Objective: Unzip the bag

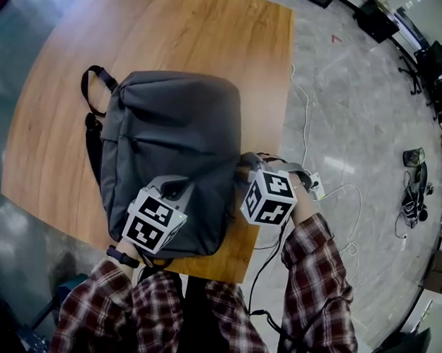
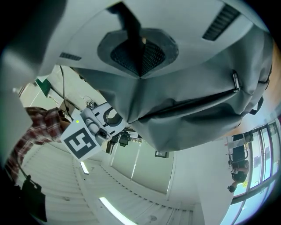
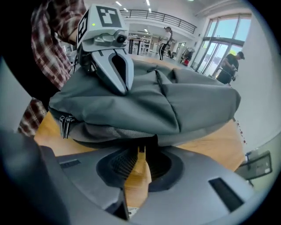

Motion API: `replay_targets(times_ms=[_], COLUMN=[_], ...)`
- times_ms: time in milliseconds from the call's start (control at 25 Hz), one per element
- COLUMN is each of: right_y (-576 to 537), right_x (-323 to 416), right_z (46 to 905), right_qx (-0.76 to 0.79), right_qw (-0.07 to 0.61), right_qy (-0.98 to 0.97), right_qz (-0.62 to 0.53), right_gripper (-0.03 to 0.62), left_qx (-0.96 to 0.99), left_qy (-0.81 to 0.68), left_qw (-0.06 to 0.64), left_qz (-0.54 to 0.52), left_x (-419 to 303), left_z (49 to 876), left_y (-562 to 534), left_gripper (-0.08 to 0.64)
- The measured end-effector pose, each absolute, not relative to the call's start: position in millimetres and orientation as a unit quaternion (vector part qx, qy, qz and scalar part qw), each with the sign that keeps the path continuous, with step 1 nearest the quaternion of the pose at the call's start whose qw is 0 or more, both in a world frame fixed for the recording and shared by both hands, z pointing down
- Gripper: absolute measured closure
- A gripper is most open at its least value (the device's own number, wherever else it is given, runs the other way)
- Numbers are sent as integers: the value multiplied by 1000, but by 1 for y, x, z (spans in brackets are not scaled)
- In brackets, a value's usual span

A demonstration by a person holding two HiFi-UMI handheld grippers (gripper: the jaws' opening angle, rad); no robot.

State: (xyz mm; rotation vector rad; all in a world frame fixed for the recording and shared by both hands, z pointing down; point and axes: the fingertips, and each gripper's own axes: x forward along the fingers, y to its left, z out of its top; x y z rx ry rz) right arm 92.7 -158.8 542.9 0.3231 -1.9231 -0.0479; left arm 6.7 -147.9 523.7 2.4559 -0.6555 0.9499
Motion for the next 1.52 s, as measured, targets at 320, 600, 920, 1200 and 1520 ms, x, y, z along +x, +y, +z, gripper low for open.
replay_targets(times_ms=[320,600,920,1200,1520], right_y=[-156,-152,-89,-40,-3], right_x=[107,108,105,90,72], right_z=[541,538,547,541,537], right_qx=[153,174,199,301,371], right_qw=[530,519,515,436,355], right_qy=[-831,-831,-819,-804,-776], right_qz=[68,100,155,271,366], right_gripper=[558,560,560,560,560], left_qx=[886,885,876,876,870], left_qy=[-233,-232,-246,-235,-235], left_qw=[219,222,214,193,188], left_qz=[336,337,354,375,390], left_x=[5,3,2,6,11], left_z=[528,526,532,527,530], left_y=[-146,-146,-147,-138,-136], left_gripper=[551,551,551,551,551])
